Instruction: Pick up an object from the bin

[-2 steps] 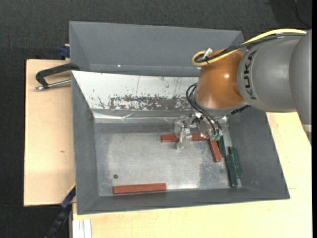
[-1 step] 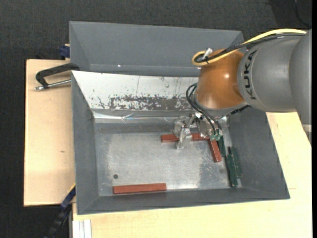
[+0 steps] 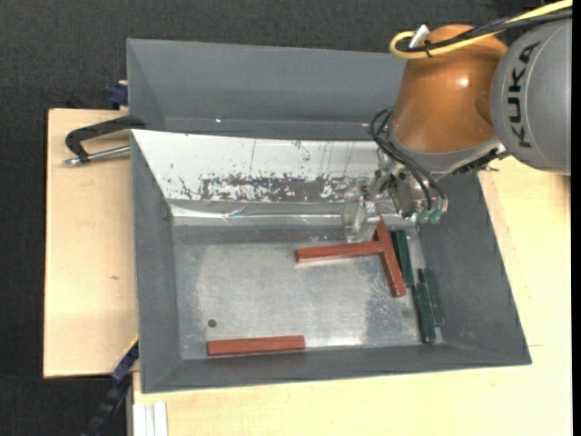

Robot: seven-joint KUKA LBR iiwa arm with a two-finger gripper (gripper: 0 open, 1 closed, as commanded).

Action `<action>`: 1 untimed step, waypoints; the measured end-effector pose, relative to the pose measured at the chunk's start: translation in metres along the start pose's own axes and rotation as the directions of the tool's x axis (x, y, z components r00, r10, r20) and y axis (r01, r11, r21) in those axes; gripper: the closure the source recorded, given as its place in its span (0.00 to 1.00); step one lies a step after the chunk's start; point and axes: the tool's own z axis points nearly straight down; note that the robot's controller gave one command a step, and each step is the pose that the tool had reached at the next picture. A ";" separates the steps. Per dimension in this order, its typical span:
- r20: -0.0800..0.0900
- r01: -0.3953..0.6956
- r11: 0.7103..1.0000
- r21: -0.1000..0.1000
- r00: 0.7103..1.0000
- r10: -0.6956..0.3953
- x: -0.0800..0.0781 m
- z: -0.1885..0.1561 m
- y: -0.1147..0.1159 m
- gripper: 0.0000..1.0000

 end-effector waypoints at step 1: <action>0.000 -0.001 1.000 0.000 1.000 0.001 0.000 0.000 0.000 0.00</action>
Offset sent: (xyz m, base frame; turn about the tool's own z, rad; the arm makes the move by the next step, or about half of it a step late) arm 0.0000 0.0000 0.0000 0.0000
